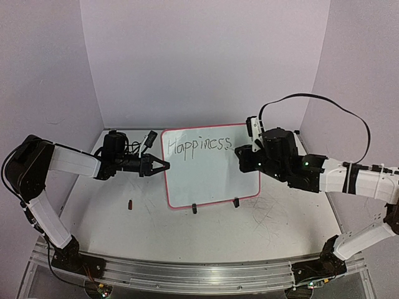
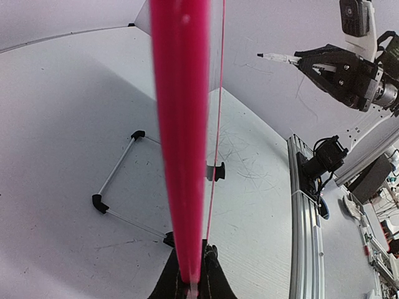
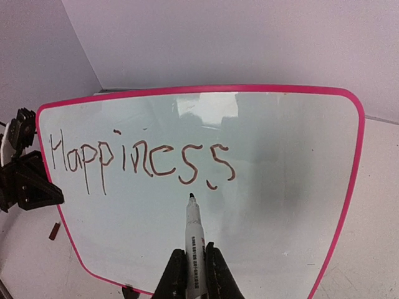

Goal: Write a sentence on the whiteboard

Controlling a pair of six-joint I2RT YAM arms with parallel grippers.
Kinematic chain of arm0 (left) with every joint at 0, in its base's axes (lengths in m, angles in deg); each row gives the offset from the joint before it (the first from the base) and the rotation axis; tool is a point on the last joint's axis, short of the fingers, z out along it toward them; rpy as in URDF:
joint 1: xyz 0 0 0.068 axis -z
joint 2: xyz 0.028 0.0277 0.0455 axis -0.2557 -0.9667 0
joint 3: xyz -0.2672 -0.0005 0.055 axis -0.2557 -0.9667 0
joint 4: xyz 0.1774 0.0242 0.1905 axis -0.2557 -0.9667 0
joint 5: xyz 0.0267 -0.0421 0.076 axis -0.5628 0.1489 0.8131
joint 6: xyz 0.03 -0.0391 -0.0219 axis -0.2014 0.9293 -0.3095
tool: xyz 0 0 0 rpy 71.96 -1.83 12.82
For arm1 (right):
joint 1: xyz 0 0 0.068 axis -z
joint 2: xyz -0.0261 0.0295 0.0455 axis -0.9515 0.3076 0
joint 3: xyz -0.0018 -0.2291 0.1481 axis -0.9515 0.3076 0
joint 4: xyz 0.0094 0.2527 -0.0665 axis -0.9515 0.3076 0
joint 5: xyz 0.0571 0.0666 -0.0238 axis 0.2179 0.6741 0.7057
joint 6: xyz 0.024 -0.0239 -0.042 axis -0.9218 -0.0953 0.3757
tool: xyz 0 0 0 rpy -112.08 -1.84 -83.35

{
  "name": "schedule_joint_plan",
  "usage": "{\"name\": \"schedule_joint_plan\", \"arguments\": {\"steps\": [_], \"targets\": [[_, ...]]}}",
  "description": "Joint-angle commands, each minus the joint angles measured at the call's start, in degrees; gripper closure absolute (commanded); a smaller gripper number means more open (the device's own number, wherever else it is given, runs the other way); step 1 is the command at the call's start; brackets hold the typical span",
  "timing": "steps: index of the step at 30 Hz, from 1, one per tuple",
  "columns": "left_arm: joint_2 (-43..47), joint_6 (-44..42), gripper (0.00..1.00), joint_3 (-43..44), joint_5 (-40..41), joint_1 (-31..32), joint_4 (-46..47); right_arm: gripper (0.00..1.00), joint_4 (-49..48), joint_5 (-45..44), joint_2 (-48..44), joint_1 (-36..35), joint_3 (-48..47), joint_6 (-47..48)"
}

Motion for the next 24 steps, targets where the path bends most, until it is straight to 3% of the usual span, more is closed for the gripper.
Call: {"name": "schedule_joint_plan", "arguments": {"steps": [1, 24], "targets": [[1.6, -2.1, 1.0, 0.9, 3.3, 0.4, -2.3, 1.0, -1.2, 3.0, 1.9, -1.2, -4.0, 4.3], [0.6, -1.8, 1.0, 1.5, 4.0, 0.7, -2.5, 1.0, -0.4, 5.0, 15.6, -9.5, -15.4, 4.8]]}}
